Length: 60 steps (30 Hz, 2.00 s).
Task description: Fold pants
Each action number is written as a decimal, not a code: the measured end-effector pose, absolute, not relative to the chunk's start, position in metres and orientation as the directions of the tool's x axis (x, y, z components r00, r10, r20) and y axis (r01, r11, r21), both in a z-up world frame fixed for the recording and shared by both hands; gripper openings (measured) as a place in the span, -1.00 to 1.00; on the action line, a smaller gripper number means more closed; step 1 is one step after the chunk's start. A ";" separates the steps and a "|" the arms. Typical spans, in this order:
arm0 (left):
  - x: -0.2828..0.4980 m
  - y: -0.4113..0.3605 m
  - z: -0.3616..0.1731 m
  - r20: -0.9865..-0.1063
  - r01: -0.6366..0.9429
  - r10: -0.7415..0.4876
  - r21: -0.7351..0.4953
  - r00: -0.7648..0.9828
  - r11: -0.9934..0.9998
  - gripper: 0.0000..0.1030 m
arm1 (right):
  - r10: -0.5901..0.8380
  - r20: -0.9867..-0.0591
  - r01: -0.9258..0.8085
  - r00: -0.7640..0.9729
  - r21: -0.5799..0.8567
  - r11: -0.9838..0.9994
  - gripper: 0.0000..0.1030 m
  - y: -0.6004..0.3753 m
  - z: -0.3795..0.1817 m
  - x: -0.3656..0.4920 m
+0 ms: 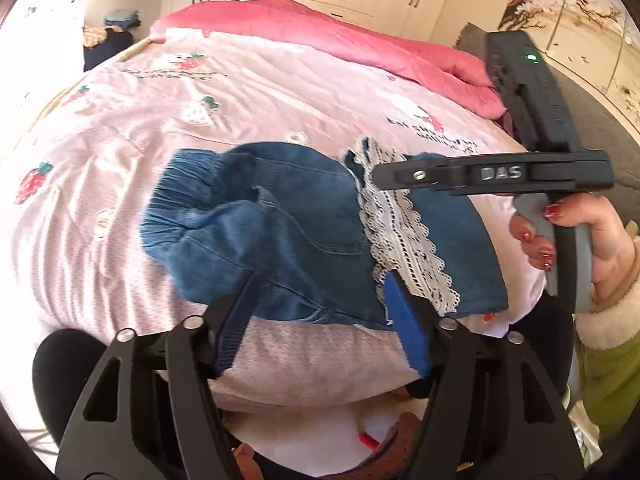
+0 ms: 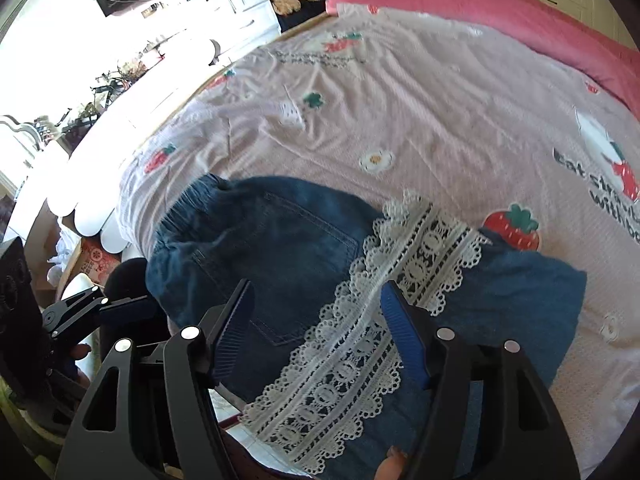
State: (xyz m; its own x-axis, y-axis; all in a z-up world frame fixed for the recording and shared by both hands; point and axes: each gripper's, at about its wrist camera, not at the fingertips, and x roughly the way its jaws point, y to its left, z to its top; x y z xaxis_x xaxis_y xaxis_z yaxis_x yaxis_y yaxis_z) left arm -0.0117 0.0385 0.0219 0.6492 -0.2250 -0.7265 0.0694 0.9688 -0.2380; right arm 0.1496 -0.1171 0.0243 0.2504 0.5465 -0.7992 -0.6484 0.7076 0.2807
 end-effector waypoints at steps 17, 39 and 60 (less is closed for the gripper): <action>-0.015 0.077 0.010 -0.739 -0.053 -0.177 -0.277 0.650 0.959 0.81 | 0.574 -0.762 -0.689 0.300 0.243 0.683 0.81 -0.096 0.052 0.151; 0.003 0.116 -0.029 -0.771 -0.142 -0.202 -0.354 0.604 0.924 0.81 | 0.497 -0.864 -0.839 0.080 0.212 0.502 0.84 0.044 -0.008 0.185; 0.027 0.120 -0.037 -0.653 -0.091 -0.394 -0.579 0.647 0.810 0.03 | 0.649 -0.757 -0.773 -0.074 0.455 0.442 -0.33 0.014 0.007 0.195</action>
State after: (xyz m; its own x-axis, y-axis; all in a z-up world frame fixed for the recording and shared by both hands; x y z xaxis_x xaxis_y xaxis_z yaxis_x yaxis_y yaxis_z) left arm 0.0273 0.1202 -0.0368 0.6466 -0.3941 -0.6531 -0.0913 0.8100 -0.5793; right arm 0.1947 0.0139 0.0067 -0.0744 0.6492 -0.7569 -0.7732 0.4418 0.4550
